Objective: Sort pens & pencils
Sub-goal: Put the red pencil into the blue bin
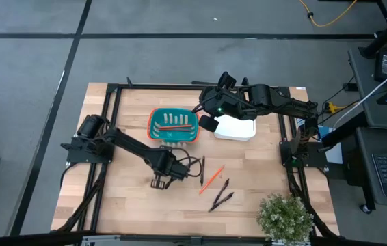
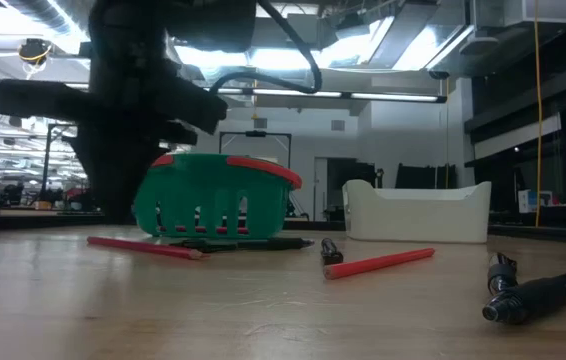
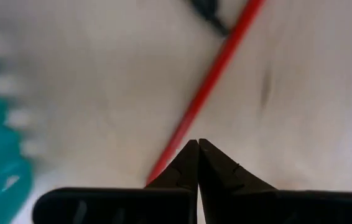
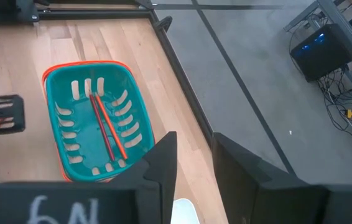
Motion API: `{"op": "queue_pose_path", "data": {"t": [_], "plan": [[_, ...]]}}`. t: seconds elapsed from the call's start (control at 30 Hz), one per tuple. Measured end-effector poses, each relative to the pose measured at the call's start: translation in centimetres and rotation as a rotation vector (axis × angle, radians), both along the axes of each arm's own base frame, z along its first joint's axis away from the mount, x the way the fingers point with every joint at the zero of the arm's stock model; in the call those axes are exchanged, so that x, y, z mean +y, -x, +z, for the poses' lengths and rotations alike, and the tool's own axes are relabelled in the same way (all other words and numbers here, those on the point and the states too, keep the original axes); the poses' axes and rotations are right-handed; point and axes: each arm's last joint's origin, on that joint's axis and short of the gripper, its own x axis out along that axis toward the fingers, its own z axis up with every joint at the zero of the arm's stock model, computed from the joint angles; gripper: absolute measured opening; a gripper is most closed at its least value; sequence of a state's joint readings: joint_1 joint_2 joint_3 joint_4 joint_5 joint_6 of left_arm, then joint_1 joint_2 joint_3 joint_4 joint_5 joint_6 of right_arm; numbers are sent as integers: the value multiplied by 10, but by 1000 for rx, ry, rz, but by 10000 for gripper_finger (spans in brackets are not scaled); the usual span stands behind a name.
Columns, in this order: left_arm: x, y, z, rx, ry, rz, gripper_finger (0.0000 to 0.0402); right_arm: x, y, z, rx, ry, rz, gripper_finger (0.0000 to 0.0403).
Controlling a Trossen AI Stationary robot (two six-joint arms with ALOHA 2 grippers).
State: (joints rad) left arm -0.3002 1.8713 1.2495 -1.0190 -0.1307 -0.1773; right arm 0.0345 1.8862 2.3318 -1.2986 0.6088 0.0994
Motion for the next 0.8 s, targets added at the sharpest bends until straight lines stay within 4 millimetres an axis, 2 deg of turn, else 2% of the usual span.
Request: {"op": "queue_pose_path", "data": {"t": [0.13, 0.33, 0.53, 0.67, 0.8], "plan": [[13, 0, 12, -54, -63, 84, 0, 0, 1, -1, 11, 0, 0, 102], [21, 18, 47, -227, -178, 465, 0, -1, 7, -5, 68, 5, -37, 102], [22, 29, 71, -371, -122, 804, 0, -1, 14, -10, 133, -20, -76, 102], [25, 32, 78, -378, -72, 884, 0, 0, 18, -13, 171, -74, -75, 102], [24, 45, 82, -328, -107, 932, 0, 4, 16, -14, 177, -212, 19, 102]]}}
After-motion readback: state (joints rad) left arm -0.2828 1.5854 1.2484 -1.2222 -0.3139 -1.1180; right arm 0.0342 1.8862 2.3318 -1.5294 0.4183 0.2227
